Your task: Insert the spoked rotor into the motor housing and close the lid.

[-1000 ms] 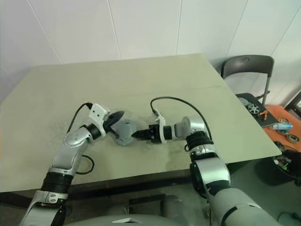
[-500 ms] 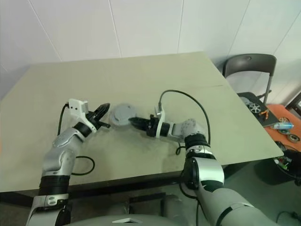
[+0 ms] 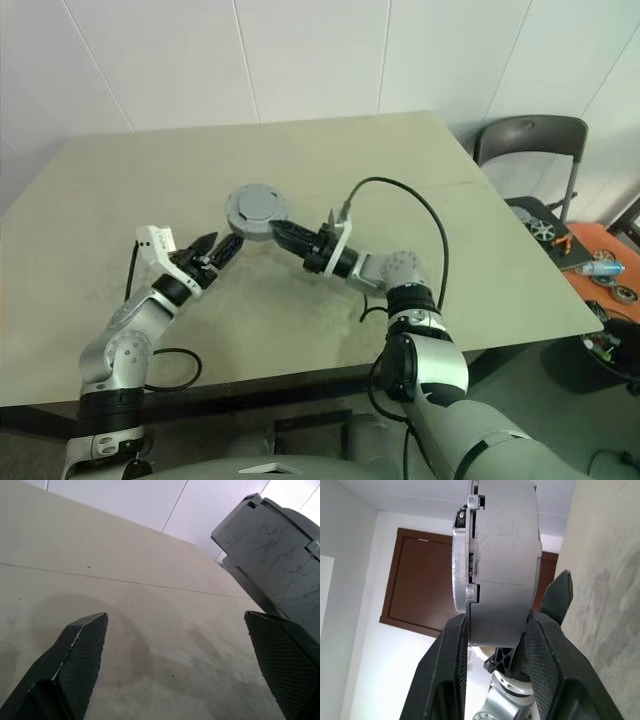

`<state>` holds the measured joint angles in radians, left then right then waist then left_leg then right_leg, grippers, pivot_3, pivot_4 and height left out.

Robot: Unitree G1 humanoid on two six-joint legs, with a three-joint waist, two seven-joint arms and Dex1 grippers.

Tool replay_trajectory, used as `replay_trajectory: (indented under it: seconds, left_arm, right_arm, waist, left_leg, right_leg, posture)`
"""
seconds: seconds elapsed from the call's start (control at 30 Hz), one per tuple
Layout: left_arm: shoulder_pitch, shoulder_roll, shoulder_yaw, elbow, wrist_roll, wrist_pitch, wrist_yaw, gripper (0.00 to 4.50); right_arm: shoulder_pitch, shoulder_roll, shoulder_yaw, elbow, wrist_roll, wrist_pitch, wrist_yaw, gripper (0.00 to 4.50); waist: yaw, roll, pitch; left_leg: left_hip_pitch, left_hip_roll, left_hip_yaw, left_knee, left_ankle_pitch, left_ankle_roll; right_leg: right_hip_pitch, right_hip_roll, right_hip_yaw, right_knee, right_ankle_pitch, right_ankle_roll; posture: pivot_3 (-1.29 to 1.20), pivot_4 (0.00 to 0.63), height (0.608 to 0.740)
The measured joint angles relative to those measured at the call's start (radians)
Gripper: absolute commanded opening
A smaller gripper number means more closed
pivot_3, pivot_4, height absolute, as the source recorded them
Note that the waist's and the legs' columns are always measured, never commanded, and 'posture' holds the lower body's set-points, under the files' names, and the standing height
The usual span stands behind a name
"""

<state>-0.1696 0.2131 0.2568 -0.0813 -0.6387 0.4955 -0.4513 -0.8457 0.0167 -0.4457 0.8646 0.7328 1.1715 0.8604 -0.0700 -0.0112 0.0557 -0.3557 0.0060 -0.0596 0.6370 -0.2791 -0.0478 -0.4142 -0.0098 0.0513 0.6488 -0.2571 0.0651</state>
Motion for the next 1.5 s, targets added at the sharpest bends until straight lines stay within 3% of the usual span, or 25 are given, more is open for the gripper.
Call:
replay_trajectory:
  seconds: [0.5,0.97,1.5]
  left_arm:
    - [0.05,0.002,-0.064,-0.111,-0.082,0.037,-0.119,4.47]
    - [0.043,-0.027,-0.055,-0.074,-0.086,0.035,-0.084,4.47]
    - [-0.001,-0.111,-0.038,-0.066,-0.219,0.074,-0.033,4.47]
  right_arm:
    - [0.001,0.002,-0.057,0.003,0.042,-0.057,-0.041,1.3]
    - [0.007,0.005,-0.053,-0.002,0.05,-0.038,-0.052,1.3]
    - [0.026,0.007,0.017,-0.03,0.049,-0.021,-0.043,1.3]
  waist:
    - [-0.002,0.0,0.0]
    - [0.0,0.0,0.0]
    - [0.0,0.0,0.0]
  left_leg:
    - [0.001,0.0,0.0,0.001,0.0,0.0]
    - [0.0,0.0,0.0,0.003,0.0,0.0]
    - [0.0,-0.001,0.0,0.009,0.0,0.0]
  right_leg:
    - [0.001,0.0,0.0,0.0,0.0,0.0]
    - [0.001,0.0,0.0,0.0,0.0,0.0]
    - [0.004,0.0,0.0,0.0,0.001,0.002]
  posture:
    - [0.0,0.0,0.74]
    - [0.0,0.0,0.74]
    - [0.0,0.0,0.74]
